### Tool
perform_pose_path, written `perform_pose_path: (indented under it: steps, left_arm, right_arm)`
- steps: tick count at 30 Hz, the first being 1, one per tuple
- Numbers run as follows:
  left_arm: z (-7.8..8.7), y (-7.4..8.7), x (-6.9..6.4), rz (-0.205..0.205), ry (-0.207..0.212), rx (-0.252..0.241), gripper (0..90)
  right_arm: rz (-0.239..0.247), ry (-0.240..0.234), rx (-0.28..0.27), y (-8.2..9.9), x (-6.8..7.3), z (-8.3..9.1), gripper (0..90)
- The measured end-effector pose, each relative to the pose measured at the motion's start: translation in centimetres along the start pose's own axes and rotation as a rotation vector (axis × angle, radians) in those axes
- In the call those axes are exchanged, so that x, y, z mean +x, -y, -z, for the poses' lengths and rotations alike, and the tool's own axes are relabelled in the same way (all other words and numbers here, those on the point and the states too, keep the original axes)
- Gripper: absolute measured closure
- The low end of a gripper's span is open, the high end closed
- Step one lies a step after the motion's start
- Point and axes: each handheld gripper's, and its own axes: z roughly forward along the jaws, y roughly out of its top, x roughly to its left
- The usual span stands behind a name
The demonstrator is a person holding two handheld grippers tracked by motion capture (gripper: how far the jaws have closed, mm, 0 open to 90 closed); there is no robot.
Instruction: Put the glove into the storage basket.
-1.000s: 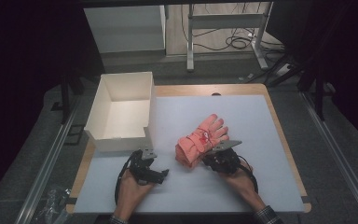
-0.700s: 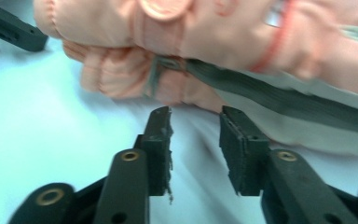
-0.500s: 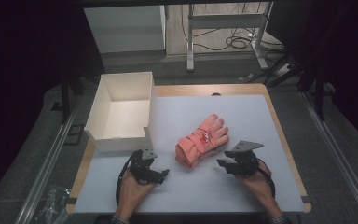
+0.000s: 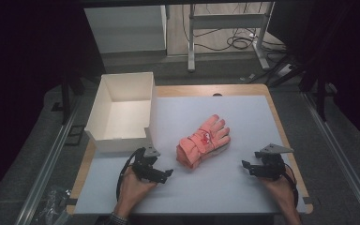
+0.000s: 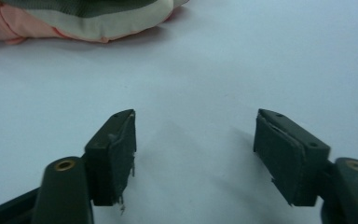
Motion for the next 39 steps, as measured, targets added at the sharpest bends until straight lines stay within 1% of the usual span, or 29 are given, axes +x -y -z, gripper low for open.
perform_pose_path:
  steps: [1,3,4,5,6,7,8,10,12,13,14,16,18,20,22,23,24,28,30,33,36,39]
  left_arm:
    - [0.1,-0.5,-0.2,-0.011,0.016,0.001,1.0]
    - [0.3,-1.3,-0.4,-0.023,0.034,0.006,0.6]
    - [0.4,-1.9,-0.5,-0.034,0.043,0.012,0.4]
    - [0.5,-2.3,-0.6,-0.041,0.047,0.014,0.0]
    - [0.6,-2.8,-0.7,-0.048,0.052,0.017,0.0]
    - [0.6,-3.3,-0.7,-0.056,0.059,0.019,0.0]
    - [0.6,-3.8,-0.8,-0.051,0.070,0.019,0.0]
    - [0.5,-4.9,-0.9,-0.058,0.084,0.028,0.0]
    - [0.3,-6.1,-1.0,-0.075,0.087,0.039,0.0]
    - [0.3,-6.4,-1.0,-0.081,0.088,0.044,0.0]
    - [0.1,-7.3,-1.1,-0.092,0.091,0.050,0.0]
    - [-0.1,-8.3,-1.1,-0.103,0.106,0.055,0.0]
    - [-0.5,-9.7,-1.2,-0.109,0.132,0.056,0.0]
    - [-0.9,-10.8,-1.3,-0.115,0.140,0.067,0.0]
    - [-1.6,-11.9,-1.6,-0.134,0.151,0.092,0.0]
    - [-2.1,-12.3,-1.7,-0.143,0.149,0.107,0.0]
    - [-2.5,-12.8,-1.8,-0.160,0.144,0.125,0.0]
    - [-4.5,-13.8,-2.1,-0.182,0.140,0.167,0.0]
    - [-5.3,-13.9,-2.2,-0.190,0.140,0.184,0.0]
    - [-6.6,-13.8,-2.6,-0.223,0.142,0.211,0.0]
    - [-7.8,-13.6,-2.9,-0.237,0.108,0.247,0.1]
    - [-8.7,-13.3,-2.9,-0.236,0.112,0.279,0.0]
  right_arm:
    - [0.000,0.002,0.011,0.0,0.0,-0.1,27.3]
    - [0.024,0.023,0.018,0.0,0.4,-0.2,26.7]
    - [0.046,0.036,0.021,0.0,0.6,-0.3,26.1]
    - [0.053,0.049,0.024,0.0,0.7,-0.3,23.5]
    - [0.048,0.056,0.024,0.0,0.7,-0.4,22.6]
    - [0.039,0.050,0.023,0.0,0.6,-0.4,22.7]
    - [0.039,0.050,0.023,0.0,0.5,-0.4,22.7]
    - [0.042,0.053,0.022,0.0,0.6,-0.4,22.5]
    - [0.042,0.055,0.022,0.1,0.6,-0.4,22.5]
    - [0.042,0.055,0.021,0.1,0.6,-0.4,22.4]
    - [0.042,0.055,0.021,0.1,0.6,-0.4,22.4]
    - [0.042,0.056,0.021,0.1,0.6,-0.4,22.4]
    - [0.043,0.056,0.021,0.1,0.6,-0.4,22.4]
    - [0.044,0.056,0.020,0.1,0.6,-0.4,22.4]
    - [0.043,0.056,0.021,0.1,0.6,-0.4,22.3]
    - [0.043,0.057,0.021,0.1,0.6,-0.4,22.3]
    - [0.041,0.057,0.021,0.1,0.6,-0.4,22.4]
    - [0.043,0.057,0.020,0.1,0.6,-0.4,22.3]
    - [0.043,0.057,0.020,0.1,0.6,-0.4,22.3]
    - [0.043,0.057,0.020,0.1,0.6,-0.4,22.3]
    - [0.043,0.057,0.020,0.1,0.6,-0.4,22.3]
    - [0.043,0.058,0.020,0.1,0.6,-0.4,22.3]
